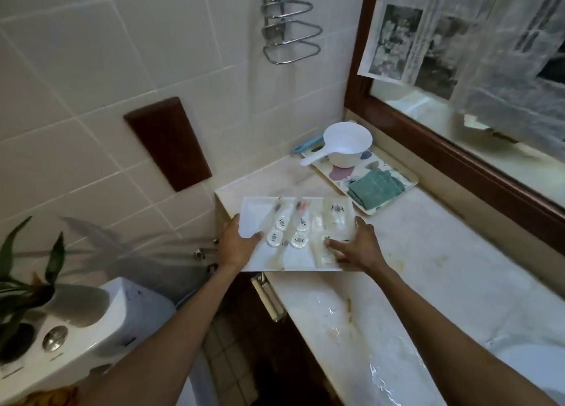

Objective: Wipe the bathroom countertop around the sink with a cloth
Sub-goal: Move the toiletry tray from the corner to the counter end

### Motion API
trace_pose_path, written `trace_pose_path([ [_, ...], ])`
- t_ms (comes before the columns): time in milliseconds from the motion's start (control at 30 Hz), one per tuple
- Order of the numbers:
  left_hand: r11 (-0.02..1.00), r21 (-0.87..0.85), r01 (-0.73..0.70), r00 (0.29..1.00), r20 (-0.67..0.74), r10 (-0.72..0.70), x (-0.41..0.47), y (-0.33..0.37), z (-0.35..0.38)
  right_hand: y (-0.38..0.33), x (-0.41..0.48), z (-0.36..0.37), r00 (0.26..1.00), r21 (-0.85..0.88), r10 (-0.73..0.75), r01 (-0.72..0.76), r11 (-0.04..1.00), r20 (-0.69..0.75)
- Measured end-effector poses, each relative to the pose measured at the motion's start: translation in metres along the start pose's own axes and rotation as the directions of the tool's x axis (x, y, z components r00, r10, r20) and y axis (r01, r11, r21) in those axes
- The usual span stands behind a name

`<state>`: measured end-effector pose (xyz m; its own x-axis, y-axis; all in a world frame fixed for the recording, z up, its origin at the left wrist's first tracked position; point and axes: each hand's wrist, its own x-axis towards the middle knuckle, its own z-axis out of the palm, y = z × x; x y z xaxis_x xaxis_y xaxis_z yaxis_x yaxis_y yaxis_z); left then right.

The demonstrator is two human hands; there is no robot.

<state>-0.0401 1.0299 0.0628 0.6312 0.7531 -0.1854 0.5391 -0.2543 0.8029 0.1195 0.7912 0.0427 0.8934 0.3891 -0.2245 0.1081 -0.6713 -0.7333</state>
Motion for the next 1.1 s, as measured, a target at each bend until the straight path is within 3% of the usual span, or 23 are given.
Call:
trace_pose_path([
  [467, 0.992, -0.027, 0.121, 0.989, 0.090, -0.118, 0.129, -0.047, -0.016, -0.034, 0.104, 0.073, 0.985, -0.053, 0.134, -0.129, 0.990, 0.106],
  [667, 0.988, -0.099, 0.121, 0.986, 0.126, -0.108, 0.142, -0.067, -0.023, -0.048, 0.115, 0.078, 0.985, -0.010, 0.074, -0.073, 0.997, 0.159],
  [767, 0.981, -0.132, 0.145, 0.970, 0.214, -0.114, 0.134, -0.075, -0.031, -0.043, 0.112, 0.076, 0.983, -0.041, 0.053, -0.047, 0.998, 0.177],
  [900, 0.992, -0.038, 0.122, 0.942, 0.319, -0.104, 0.119, -0.092, -0.036, -0.042, 0.104, 0.070, 0.958, -0.187, 0.009, 0.046, 0.981, 0.287],
  [1100, 0.994, 0.013, 0.108, 0.950, 0.293, -0.107, 0.108, -0.086, -0.025, -0.038, 0.123, 0.067, 0.975, -0.232, -0.031, 0.083, 0.969, 0.220],
])
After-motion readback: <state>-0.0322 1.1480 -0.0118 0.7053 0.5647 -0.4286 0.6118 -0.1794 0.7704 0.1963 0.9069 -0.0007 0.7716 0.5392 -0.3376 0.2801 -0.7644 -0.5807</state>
